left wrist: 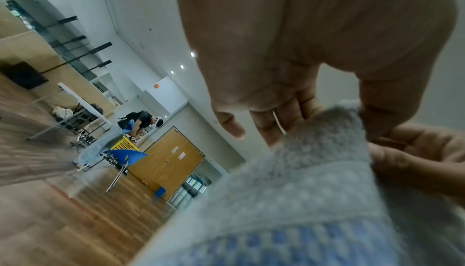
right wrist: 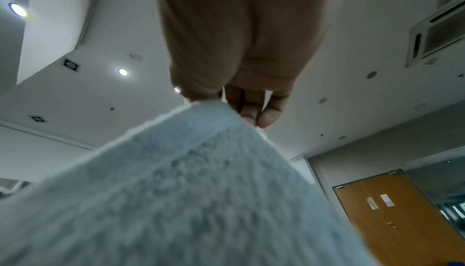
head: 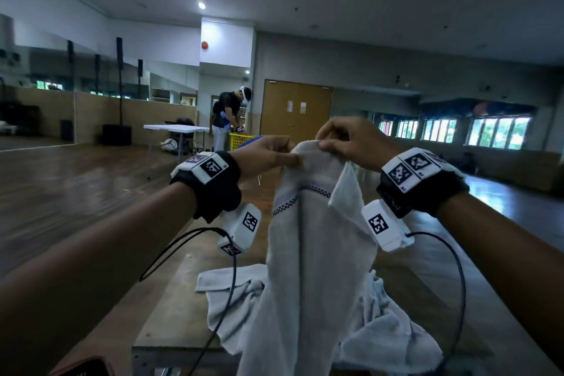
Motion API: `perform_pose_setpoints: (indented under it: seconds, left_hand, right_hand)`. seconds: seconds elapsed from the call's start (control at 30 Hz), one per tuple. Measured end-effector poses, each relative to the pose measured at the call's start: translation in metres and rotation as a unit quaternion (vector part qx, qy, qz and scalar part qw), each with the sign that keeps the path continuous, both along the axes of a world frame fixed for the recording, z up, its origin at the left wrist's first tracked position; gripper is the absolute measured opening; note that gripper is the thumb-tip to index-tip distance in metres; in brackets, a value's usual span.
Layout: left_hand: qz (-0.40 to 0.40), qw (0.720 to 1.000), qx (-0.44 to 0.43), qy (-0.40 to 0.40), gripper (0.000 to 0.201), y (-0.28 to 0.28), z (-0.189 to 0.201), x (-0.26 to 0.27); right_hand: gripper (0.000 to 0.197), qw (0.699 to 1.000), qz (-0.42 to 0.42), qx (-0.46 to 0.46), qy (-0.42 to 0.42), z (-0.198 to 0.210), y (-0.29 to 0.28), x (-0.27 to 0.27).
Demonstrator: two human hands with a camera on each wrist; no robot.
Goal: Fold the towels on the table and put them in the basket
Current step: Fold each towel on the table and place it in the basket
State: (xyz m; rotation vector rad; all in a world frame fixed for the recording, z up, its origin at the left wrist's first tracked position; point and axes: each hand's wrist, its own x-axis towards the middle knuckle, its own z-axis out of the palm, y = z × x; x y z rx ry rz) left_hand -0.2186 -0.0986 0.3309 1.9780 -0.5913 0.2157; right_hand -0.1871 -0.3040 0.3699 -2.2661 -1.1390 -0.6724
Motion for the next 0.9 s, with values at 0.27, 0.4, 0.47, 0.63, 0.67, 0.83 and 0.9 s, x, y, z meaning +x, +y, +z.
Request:
perform_pose_setpoints:
  seconds: [0.27,0.4,0.47,0.63,0.67,0.83,0.9]
  left_hand:
    - [0.171,0.897,0.382,-0.140,0.030,0.029,0.017,-0.004]
    - [0.180,0.892,0.382,-0.158,0.045,0.047,0.024,-0.009]
    - [0.166,0.910,0.346,-0.155,0.043,0.056,0.028,-0.013]
    - [0.142,0.933,0.265,-0.197,0.021,0.072,0.036,-0.021]
    - [0.139,0.937,0.248,-0.204,0.025,0.075,0.038,-0.022]
    - [0.134,0.953,0.186,-0.195,0.027,0.092,0.035,-0.020]
    - [0.152,0.959,0.111,-0.212,0.022,0.102,0.037,-0.015]
  right_hand:
    - [0.013,0.990,-0.059,-0.124,-0.013,-0.012,-0.014,0.013]
    - [0.016,0.986,-0.088,-0.138,0.007,-0.017,-0.024,0.023]
    - [0.015,0.979,-0.104,-0.176,0.015,-0.018,-0.029,0.028]
    - [0.017,0.960,-0.127,-0.242,0.067,-0.028,-0.044,0.045]
    - [0.024,0.957,-0.131,-0.246,0.084,-0.032,-0.047,0.048]
    - [0.028,0.962,-0.120,-0.196,0.150,-0.041,-0.064,0.062]
    - [0.025,0.970,-0.109,-0.154,0.151,-0.031,-0.065,0.067]
